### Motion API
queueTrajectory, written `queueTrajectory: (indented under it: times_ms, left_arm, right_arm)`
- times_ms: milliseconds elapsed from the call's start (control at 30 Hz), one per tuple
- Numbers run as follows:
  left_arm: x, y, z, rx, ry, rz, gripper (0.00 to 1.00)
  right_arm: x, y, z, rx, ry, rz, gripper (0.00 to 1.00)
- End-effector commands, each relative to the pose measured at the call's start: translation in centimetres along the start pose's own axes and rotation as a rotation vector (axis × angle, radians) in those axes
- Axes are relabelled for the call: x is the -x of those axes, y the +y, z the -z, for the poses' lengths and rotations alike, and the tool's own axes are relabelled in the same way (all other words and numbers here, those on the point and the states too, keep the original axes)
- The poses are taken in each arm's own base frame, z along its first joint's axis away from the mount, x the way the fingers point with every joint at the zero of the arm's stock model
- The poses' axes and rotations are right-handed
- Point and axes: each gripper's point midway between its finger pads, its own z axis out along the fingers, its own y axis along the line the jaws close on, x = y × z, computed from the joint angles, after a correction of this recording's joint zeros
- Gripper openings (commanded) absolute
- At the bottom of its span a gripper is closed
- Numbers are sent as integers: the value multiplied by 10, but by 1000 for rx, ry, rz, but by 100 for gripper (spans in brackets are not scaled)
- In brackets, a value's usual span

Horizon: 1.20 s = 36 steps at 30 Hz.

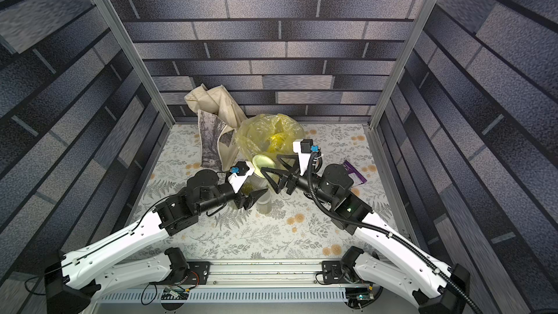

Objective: Empty moldy mung beans from jars
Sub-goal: Unscrew the lid from the jar.

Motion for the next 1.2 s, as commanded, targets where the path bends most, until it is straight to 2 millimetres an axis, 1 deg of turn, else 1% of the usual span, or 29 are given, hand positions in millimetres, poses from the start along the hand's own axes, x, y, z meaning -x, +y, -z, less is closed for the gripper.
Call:
queueTrajectory:
  times_ms: [0, 133, 400, 633, 767, 967, 1167]
  left_arm:
    - [50, 8, 10, 45, -150, -30, 65]
    - [52, 10, 10, 59, -155, -27, 64]
    - [56, 11, 13, 69, -170, -15, 64]
    - [55, 9, 11, 60, -166, -16, 64]
    - [55, 8, 10, 59, -163, -17, 64]
    - [55, 8, 11, 59, -163, -24, 64]
    - [53, 8, 10, 64, -151, -33, 64]
  right_arm:
    - [-3, 1, -2, 4, -6, -5, 99]
    - [-8, -2, -1, -14, 2, -12, 99]
    - [-21, -9, -5, -40, 44, -18, 99]
    - [-19, -7, -10, -29, 50, -11, 98]
    - [-17, -1, -16, 2, 55, -11, 97]
    - [-17, 0, -20, 14, 63, -12, 92]
    - [-14, 1, -20, 13, 55, -13, 93]
